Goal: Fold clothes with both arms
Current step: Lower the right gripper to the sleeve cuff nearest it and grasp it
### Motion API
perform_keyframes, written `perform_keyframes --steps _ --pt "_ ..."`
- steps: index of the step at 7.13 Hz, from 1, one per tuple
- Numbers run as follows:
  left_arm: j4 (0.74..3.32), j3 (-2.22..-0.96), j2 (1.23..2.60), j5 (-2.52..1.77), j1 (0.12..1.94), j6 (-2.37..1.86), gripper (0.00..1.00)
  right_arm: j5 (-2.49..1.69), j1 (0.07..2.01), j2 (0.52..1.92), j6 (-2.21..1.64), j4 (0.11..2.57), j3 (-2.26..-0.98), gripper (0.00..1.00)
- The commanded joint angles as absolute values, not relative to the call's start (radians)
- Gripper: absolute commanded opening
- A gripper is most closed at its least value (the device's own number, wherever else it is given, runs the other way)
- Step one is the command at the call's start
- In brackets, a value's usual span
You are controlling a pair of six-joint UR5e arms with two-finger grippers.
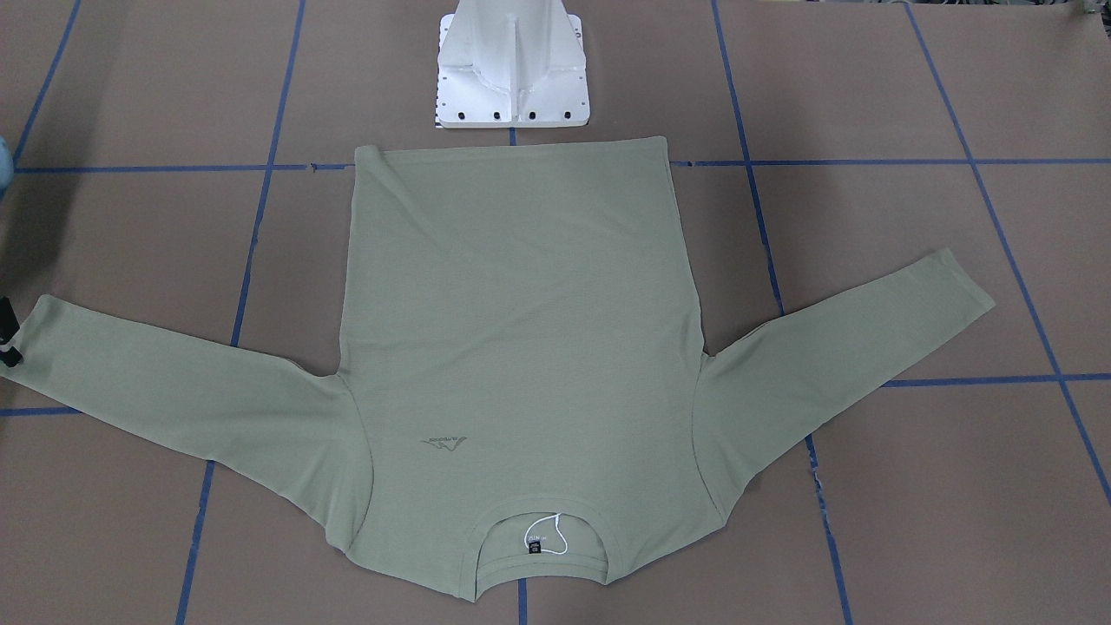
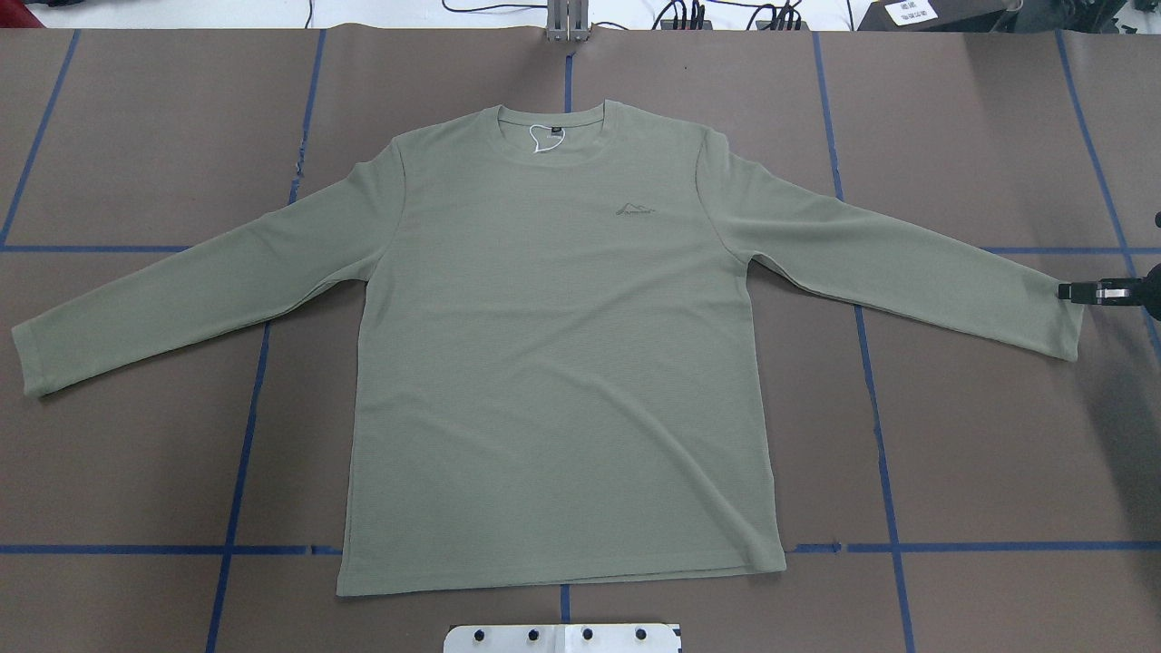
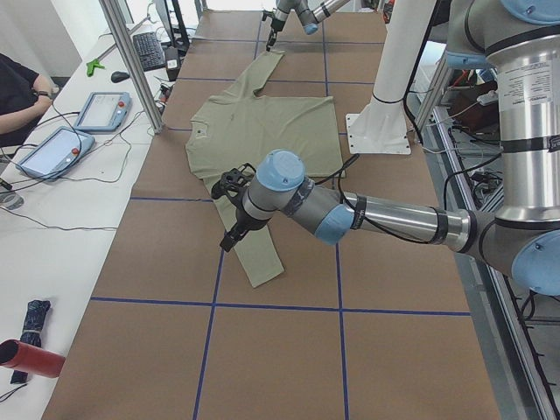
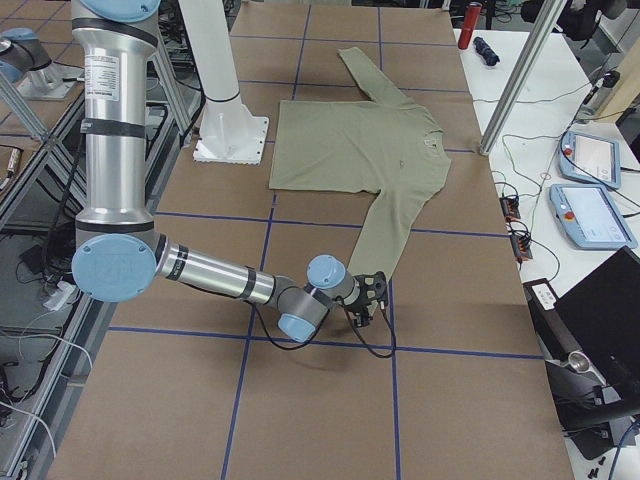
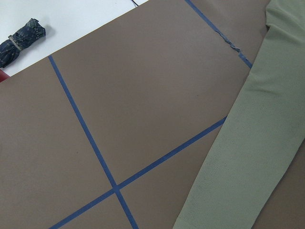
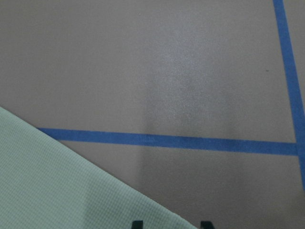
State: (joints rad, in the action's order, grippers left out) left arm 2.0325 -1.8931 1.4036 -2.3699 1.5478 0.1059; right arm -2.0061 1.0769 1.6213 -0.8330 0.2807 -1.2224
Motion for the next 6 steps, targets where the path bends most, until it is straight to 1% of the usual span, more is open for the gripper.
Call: perform_keyframes --steps 1,2,3,4,5,6 --pt "2.033 -1.894 1.402 -2.370 1.549 0.106 1.00 -2.006 1.077 1.620 -0.836 0.281 -1.224 0.00" --pt "2.033 -1.894 1.404 -2.370 1.548 0.106 1.00 -2.009 1.077 1.620 -0.836 0.281 -1.229 0.00" --pt "2.034 -1.891 1.404 -2.370 1.548 0.106 1.00 -2.020 1.081 1.626 -0.838 0.293 -1.268 0.00" --pt "2.034 -1.890 1.404 -2.370 1.548 0.106 1.00 -2.069 1.125 1.625 -0.838 0.352 -1.323 0.00" --pt "2.033 -1.890 1.402 -2.370 1.549 0.106 1.00 -2.145 1.197 1.626 -0.839 0.470 -1.427 0.00" --pt "2.034 -1.888 1.402 -2.370 1.549 0.107 1.00 -2.138 1.207 1.634 -0.850 0.600 -1.547 0.00"
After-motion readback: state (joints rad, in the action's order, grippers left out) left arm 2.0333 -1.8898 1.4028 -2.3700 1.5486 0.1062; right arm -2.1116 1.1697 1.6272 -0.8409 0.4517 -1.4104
